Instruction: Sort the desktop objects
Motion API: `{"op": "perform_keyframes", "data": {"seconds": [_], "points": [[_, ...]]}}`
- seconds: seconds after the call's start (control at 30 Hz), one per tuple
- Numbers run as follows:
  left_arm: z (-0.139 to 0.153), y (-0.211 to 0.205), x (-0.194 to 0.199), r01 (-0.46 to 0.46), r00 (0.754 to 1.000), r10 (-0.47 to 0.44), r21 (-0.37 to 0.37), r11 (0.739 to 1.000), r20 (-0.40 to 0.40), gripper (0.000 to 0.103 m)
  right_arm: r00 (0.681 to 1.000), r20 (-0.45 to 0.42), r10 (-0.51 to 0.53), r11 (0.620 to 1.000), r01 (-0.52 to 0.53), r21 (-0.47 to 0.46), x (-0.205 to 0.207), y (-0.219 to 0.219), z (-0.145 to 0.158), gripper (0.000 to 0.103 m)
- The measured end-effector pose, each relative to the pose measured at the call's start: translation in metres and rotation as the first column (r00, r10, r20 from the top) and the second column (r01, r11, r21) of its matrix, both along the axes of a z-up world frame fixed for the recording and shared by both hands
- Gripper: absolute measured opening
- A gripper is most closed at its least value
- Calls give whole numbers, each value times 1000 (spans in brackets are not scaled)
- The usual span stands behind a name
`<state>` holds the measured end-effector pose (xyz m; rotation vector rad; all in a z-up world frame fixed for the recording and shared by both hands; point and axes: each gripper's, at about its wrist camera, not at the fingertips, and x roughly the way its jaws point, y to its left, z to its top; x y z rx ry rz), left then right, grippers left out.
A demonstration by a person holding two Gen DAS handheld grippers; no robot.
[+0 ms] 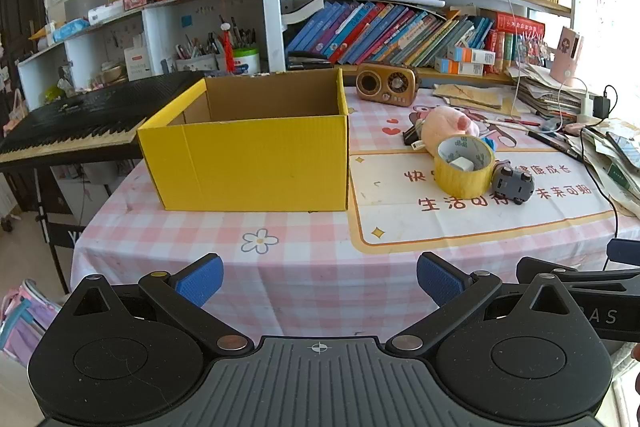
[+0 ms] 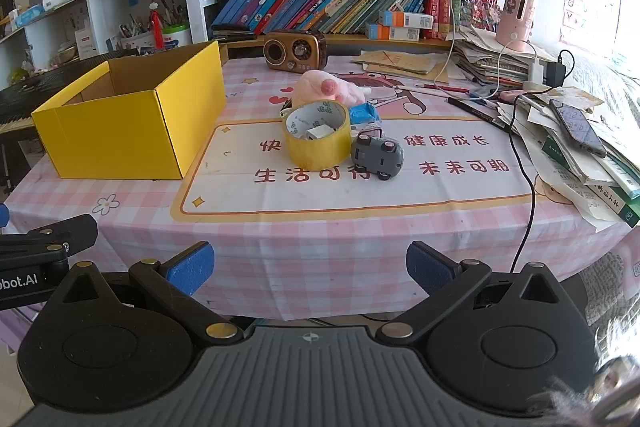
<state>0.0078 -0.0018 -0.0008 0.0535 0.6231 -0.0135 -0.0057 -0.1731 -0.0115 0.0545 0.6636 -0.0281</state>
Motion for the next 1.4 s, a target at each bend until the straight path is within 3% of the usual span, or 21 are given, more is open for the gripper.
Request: {"op": "perform_keyframes", "data": {"seconds": [1.4], "points": [[2, -2, 8, 33, 999, -34, -13, 999, -6, 103, 1000, 1, -7, 1000, 7, -10, 4, -4, 2, 103]]}}
